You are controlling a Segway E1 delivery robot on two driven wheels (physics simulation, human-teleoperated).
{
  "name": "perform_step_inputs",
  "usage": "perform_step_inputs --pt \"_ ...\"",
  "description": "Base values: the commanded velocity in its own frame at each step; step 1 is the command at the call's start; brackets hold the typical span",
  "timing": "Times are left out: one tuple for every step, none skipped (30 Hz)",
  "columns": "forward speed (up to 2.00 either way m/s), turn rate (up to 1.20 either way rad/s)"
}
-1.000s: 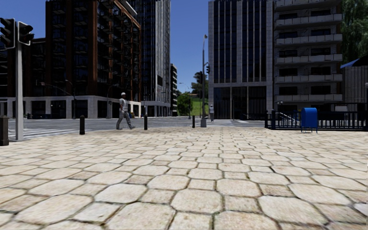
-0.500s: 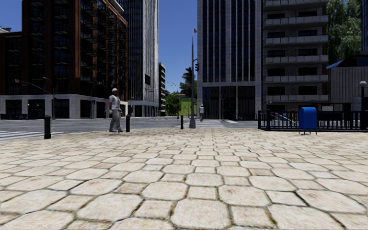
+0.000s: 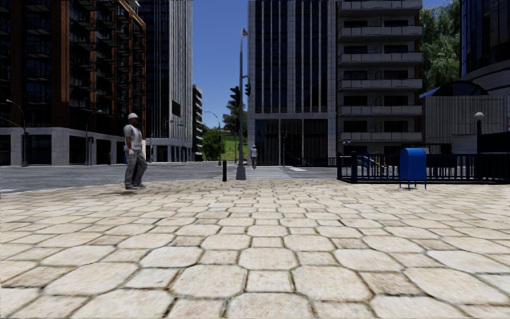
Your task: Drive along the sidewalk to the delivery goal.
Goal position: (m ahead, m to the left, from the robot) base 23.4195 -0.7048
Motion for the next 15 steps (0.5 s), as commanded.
perform_step_inputs --pt "2.0 -0.02" --pt "2.0 -0.02" --pt "2.0 -0.02" --pt "2.0 -0.02" --pt "2.0 -0.02" --pt "2.0 -0.02" --pt "2.0 -0.02" --pt "2.0 -0.02" --pt "2.0 -0.02" --pt "2.0 -0.02" --pt "2.0 -0.02" --pt "2.0 -0.02" --pt "2.0 -0.02" --pt "2.0 -0.02" --pt "2.0 -0.02"
